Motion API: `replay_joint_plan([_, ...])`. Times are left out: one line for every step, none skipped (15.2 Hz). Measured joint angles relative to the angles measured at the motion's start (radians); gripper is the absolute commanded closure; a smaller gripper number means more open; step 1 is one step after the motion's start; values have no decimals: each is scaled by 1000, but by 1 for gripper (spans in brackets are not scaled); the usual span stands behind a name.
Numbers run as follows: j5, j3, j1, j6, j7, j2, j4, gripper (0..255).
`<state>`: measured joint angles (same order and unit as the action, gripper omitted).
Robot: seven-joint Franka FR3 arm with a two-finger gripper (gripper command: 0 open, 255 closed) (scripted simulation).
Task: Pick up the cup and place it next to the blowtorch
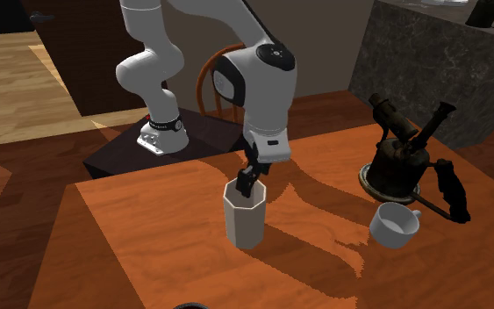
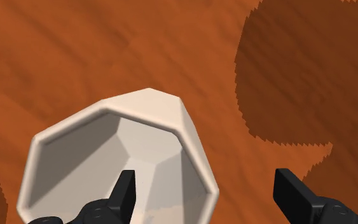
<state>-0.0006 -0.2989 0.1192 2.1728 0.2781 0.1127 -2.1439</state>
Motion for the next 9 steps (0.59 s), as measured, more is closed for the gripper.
replay_joint_plan([2, 0, 0, 14, 1, 5, -10, 0])
replay_joint_plan([3, 0, 1, 22, 2, 10, -13, 0])
replay_joint_plan([5, 0, 1, 28, 4, 14, -15, 0])
replay_joint_plan([5, 0, 2, 31, 4, 16, -15, 0])
replay_joint_plan([6, 0, 2, 32, 5, 17, -16, 0])
replay_joint_plan([6, 0, 2, 33, 5, 17, -17, 0])
replay_joint_plan([6, 0, 2, 33, 5, 17, -17, 0])
replay_joint_plan([6, 0, 2, 34, 5, 17, -17, 0])
replay_joint_plan([6, 0, 2, 34, 5, 17, -17, 0])
